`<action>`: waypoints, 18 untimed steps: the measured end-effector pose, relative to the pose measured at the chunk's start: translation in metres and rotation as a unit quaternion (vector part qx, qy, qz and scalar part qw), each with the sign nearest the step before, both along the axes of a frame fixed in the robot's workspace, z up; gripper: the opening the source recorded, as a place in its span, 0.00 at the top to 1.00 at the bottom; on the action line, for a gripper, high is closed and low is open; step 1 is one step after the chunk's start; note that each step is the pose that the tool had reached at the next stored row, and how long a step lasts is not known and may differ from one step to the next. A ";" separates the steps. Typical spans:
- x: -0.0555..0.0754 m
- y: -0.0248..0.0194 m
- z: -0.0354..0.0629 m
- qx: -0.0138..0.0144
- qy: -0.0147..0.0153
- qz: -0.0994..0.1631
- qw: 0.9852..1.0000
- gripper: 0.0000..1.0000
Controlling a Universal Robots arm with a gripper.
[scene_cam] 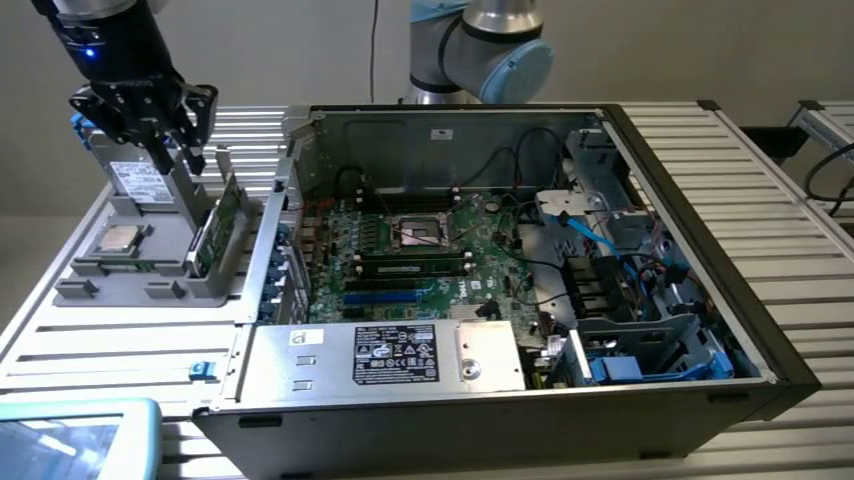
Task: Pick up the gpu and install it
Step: 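Pick up the gpu and move the gpu toward the slot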
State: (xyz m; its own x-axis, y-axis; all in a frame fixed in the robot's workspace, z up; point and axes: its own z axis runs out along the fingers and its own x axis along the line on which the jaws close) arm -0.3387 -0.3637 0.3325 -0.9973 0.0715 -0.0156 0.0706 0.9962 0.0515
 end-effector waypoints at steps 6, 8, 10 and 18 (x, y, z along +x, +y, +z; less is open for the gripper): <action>0.000 0.0000 -0.0108 0.000 0.000 0.000 1.000 0.56; 0.000 0.0000 -0.0145 0.000 0.000 0.000 1.000 0.56; -0.001 0.0000 -0.0181 0.000 0.000 0.000 1.000 0.56; -0.004 0.0000 -0.0327 0.000 0.000 -0.001 1.000 0.56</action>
